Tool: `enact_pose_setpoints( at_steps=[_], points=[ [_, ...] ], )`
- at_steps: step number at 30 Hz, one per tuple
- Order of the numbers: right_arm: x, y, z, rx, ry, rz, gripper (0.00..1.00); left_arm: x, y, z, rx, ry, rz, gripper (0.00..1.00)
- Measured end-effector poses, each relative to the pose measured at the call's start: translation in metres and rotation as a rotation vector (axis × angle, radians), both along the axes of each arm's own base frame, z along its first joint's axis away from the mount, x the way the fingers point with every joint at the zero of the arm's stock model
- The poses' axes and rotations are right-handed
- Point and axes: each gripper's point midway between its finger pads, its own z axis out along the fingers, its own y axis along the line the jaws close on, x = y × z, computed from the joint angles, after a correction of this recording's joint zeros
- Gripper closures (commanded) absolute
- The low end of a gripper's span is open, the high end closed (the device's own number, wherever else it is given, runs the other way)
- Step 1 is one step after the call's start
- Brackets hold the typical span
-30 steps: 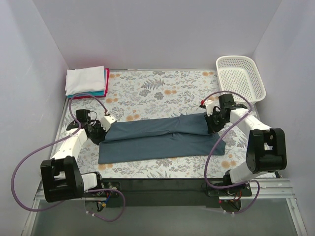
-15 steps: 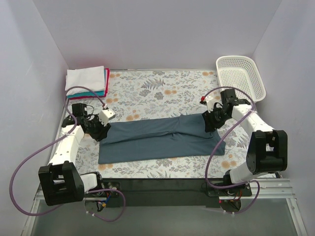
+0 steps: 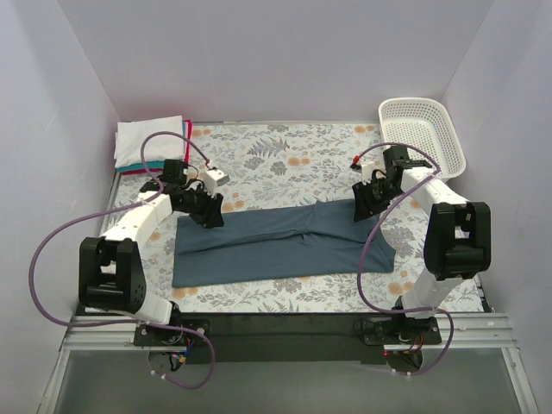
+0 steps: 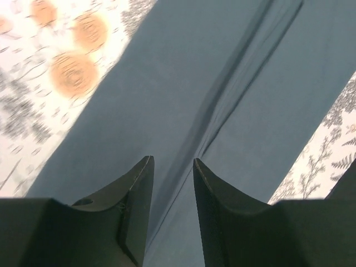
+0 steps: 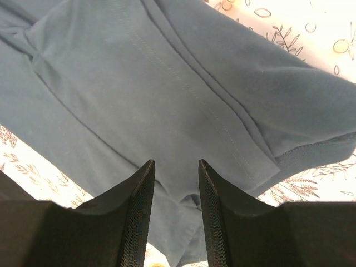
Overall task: Fold and stack the t-shirts
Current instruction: Fold the tshirt
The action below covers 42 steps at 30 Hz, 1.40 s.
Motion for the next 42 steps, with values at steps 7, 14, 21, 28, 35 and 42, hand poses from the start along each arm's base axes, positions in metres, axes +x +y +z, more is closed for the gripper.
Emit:
enact_pose_setpoints(
  at_steps=[7,14,21,28,35,42],
  points=[
    [0.001,0.000,-0.009,-0.005,0.034,-0.023,0.58,-0.015,-0.036,-0.035,0.007,0.093,-0.007,0.73],
    [-0.018,-0.003,-0.022,-0.012,0.083,-0.012,0.60,-0.057,-0.059,-0.062,0.046,0.171,-0.098,0.78],
    [-0.023,-0.019,0.004,0.019,0.032,-0.044,0.58,-0.093,-0.065,-0.068,0.118,0.182,-0.240,0.75],
    [-0.013,-0.050,0.024,0.062,-0.019,-0.150,0.57,-0.055,-0.094,-0.020,0.024,0.068,-0.263,0.60],
    [-0.004,-0.045,0.006,0.098,0.069,-0.188,0.54,0.039,-0.187,0.034,-0.146,-0.052,-0.220,0.58],
    [0.002,-0.052,-0.012,0.078,0.124,-0.256,0.52,0.082,-0.253,-0.010,-0.186,0.098,-0.117,0.58]
  ],
)
